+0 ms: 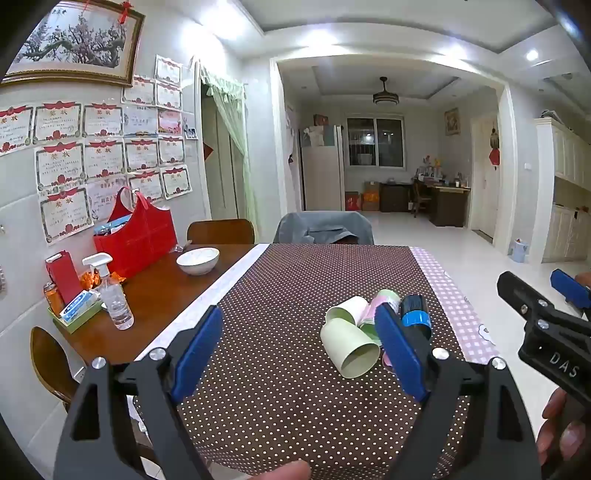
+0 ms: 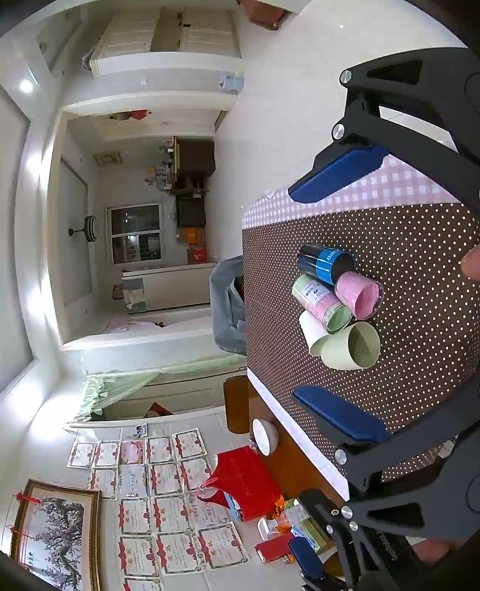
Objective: Flip cup upside down
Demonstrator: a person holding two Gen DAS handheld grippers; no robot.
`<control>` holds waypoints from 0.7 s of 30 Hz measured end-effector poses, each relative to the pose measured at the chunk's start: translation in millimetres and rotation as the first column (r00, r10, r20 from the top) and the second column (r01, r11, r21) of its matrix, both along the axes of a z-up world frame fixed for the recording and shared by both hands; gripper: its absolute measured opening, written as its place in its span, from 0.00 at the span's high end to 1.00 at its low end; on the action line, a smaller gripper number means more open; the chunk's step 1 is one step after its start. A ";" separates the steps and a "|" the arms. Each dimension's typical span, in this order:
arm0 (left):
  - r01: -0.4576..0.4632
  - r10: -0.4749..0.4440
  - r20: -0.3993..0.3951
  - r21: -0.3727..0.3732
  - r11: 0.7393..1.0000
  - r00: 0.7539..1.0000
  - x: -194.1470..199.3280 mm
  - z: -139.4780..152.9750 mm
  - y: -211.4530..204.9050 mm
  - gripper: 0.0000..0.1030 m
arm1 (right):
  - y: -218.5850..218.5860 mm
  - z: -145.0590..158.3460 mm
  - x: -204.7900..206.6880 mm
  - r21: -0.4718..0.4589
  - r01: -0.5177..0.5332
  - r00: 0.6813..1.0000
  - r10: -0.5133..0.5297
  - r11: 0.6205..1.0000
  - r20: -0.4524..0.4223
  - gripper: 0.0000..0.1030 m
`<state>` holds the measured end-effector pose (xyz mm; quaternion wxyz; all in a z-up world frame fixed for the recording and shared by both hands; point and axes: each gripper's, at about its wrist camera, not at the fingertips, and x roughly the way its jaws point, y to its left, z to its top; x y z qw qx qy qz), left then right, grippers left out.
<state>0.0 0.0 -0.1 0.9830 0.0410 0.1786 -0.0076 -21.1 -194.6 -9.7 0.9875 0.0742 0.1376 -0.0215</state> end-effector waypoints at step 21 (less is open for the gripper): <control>0.004 -0.004 -0.008 0.003 1.000 1.000 0.9 -0.7 -0.5 0.19 | -1.1 -0.1 -0.8 -0.007 0.009 1.000 -0.009 1.000 0.003 0.06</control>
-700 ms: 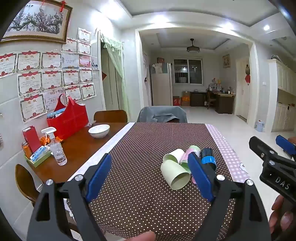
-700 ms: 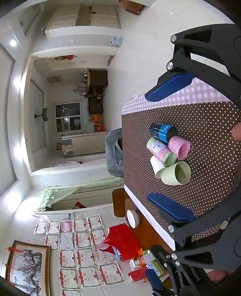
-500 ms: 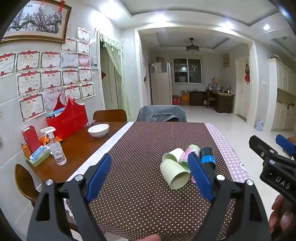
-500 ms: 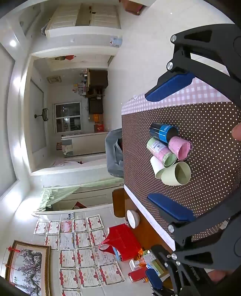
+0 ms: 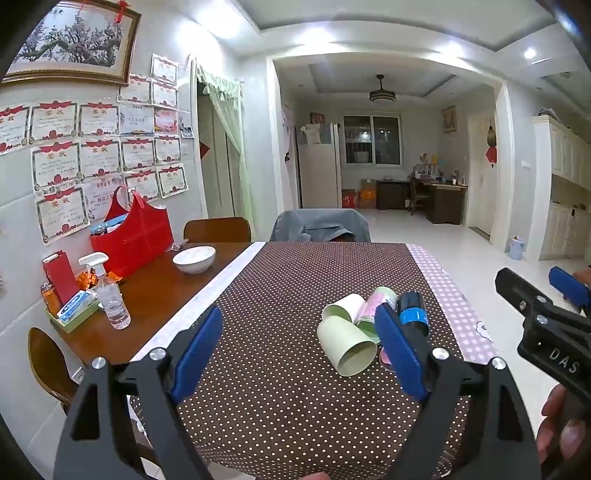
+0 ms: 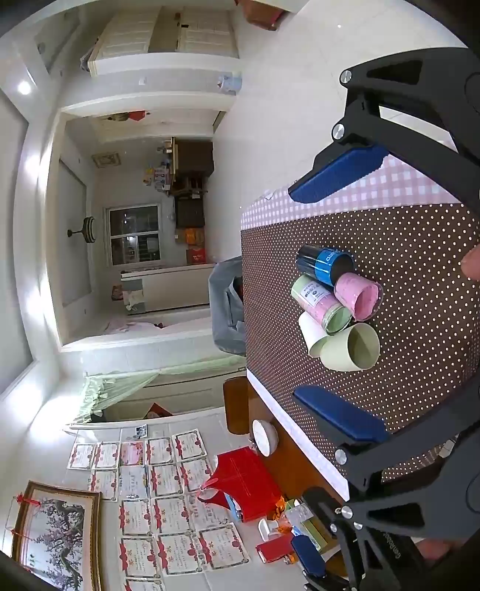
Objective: Flip cup upside down
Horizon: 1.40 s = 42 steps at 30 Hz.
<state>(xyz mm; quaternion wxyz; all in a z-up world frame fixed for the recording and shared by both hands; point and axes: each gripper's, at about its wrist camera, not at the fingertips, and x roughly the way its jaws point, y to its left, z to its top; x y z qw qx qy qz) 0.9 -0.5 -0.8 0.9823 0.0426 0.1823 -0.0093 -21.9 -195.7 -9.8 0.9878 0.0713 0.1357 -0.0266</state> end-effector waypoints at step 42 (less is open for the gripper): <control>0.000 0.000 -0.008 -0.005 1.000 1.000 4.2 -9.3 -4.7 0.19 | -1.6 -9.2 4.2 0.005 0.001 1.000 -0.001 1.000 -0.008 0.06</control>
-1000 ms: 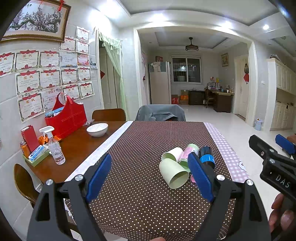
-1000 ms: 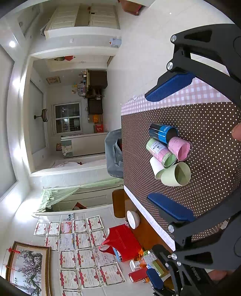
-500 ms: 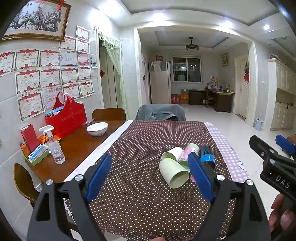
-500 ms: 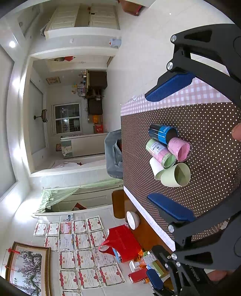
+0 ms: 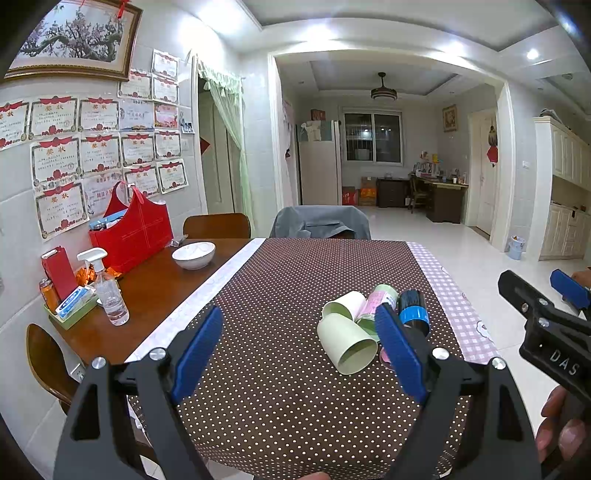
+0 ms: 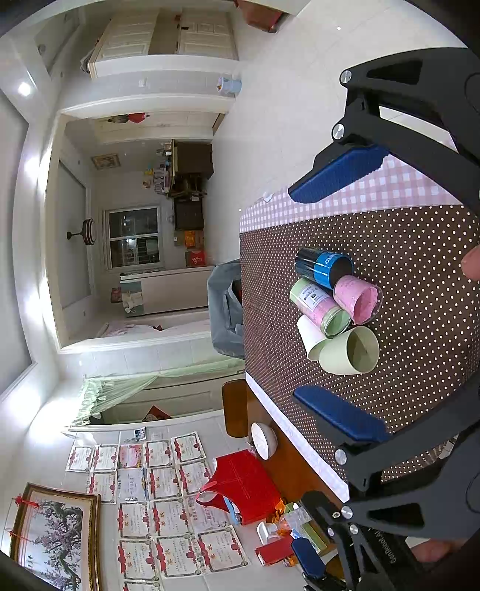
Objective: Flip cup upside down
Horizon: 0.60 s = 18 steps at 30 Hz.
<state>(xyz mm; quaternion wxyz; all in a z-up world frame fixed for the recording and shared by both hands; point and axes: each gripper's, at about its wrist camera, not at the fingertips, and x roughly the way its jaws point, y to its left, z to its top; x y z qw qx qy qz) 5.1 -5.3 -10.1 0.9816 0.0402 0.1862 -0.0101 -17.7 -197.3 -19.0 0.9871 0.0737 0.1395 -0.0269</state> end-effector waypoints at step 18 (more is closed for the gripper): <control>-0.003 0.003 -0.087 -0.002 1.000 0.996 25.2 -30.0 -3.4 0.19 | -7.1 -23.9 30.6 -0.013 0.001 0.997 -0.002 1.000 -0.075 0.06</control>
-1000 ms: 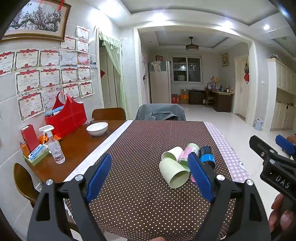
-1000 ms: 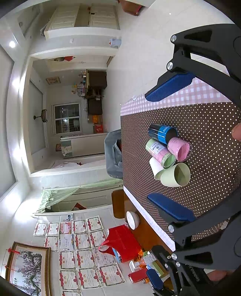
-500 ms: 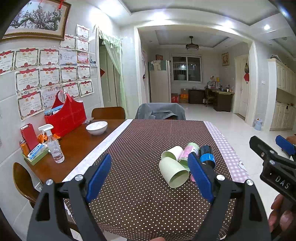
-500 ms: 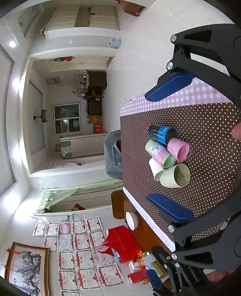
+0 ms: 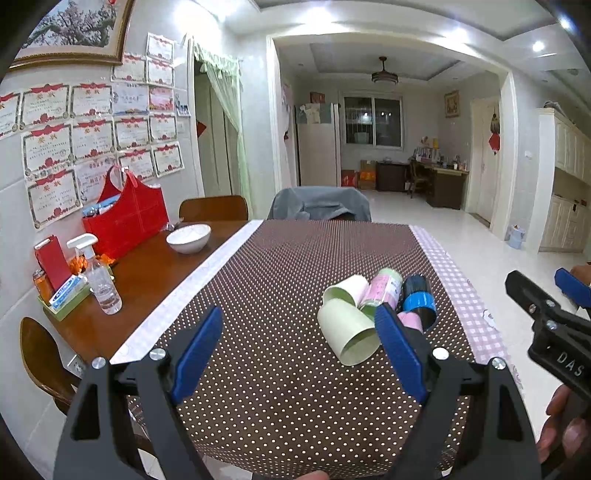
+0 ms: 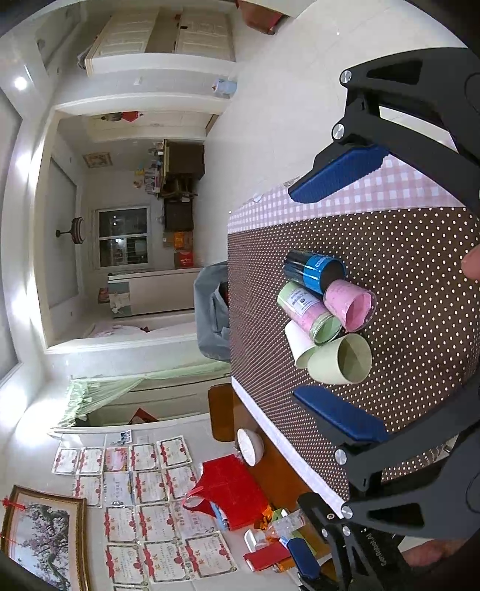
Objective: Flip cup upside down
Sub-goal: 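Move the left tool to the pale green cup and grasp it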
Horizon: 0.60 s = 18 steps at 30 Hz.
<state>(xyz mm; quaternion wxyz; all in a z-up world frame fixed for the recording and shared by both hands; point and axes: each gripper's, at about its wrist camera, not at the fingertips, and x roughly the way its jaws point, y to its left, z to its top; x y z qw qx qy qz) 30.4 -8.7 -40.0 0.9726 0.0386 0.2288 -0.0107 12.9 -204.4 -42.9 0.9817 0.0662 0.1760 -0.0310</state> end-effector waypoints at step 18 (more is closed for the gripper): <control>0.007 -0.013 -0.287 -0.021 1.000 0.958 126.4 -56.0 -7.3 0.19 | -26.0 -45.3 94.4 0.018 -0.008 0.972 0.012 1.000 -0.233 0.06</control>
